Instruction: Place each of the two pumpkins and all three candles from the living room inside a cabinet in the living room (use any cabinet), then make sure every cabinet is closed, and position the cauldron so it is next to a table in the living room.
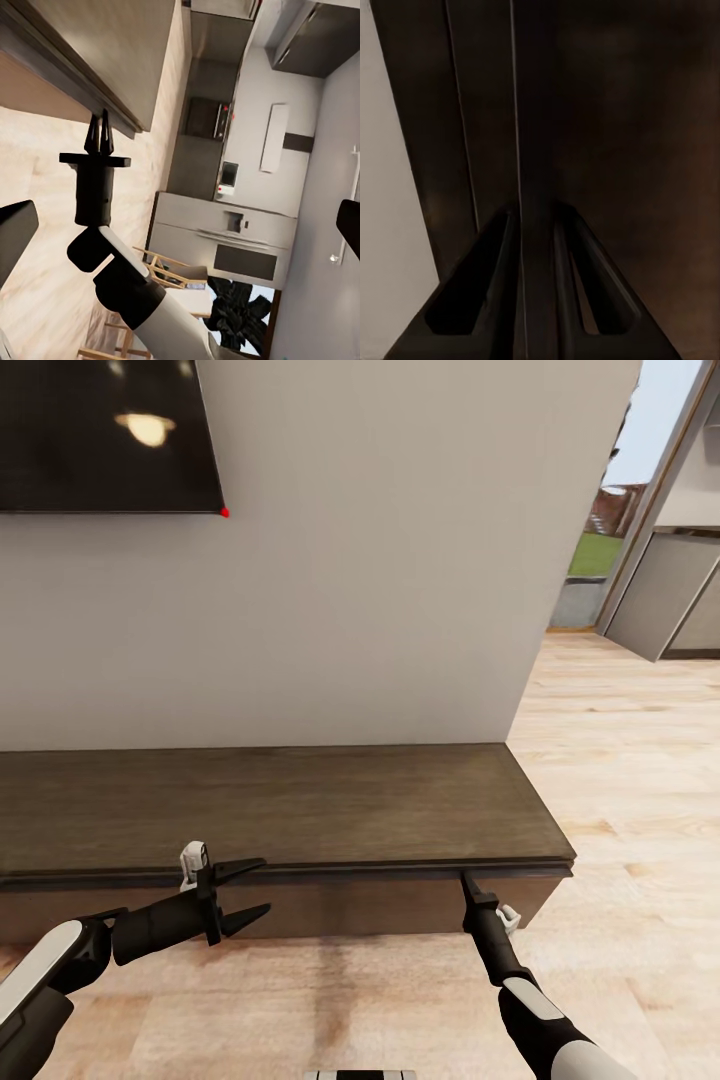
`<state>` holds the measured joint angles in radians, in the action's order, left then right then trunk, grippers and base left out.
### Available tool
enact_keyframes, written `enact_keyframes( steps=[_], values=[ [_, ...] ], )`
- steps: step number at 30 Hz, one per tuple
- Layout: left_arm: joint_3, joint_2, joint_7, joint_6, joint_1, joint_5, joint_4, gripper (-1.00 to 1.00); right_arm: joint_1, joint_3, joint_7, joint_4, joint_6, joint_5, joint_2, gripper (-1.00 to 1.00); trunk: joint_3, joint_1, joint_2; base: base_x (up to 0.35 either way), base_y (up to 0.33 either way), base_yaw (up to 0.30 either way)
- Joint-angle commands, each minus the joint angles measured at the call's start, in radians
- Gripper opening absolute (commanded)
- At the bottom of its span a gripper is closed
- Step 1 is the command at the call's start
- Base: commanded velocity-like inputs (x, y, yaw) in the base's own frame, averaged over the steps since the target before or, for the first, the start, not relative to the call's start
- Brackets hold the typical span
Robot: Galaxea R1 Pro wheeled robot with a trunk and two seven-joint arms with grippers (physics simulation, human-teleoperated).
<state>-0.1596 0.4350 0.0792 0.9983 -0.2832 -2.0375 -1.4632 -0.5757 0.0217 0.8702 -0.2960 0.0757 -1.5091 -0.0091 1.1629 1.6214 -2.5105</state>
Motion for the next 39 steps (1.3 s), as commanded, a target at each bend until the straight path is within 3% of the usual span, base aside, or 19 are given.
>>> enact_keyframes(
  steps=[1, 14, 39],
  values=[
    [-0.001, 0.001, 0.008, 0.001, -0.001, -0.010, 0.000, 1.00, -0.001, 0.006, 0.009, -0.001, 0.013, -0.011, 0.000, -1.00, 0.001, 0.000, 0.000, 0.000, 0.000, 0.000],
    [-0.001, 0.000, 0.008, 0.000, -0.001, -0.010, 0.000, 1.00, -0.001, 0.006, 0.009, -0.001, 0.013, -0.011, 0.000, -1.00, 0.001, 0.000, 0.000, -0.023, 0.000, 0.000],
    [-0.001, 0.001, 0.008, 0.001, -0.001, -0.010, -0.001, 1.00, -0.001, 0.006, 0.009, -0.001, 0.014, -0.011, -0.002, -1.00, 0.001, 0.000, 0.000, -0.194, 0.000, 0.000]
  ],
)
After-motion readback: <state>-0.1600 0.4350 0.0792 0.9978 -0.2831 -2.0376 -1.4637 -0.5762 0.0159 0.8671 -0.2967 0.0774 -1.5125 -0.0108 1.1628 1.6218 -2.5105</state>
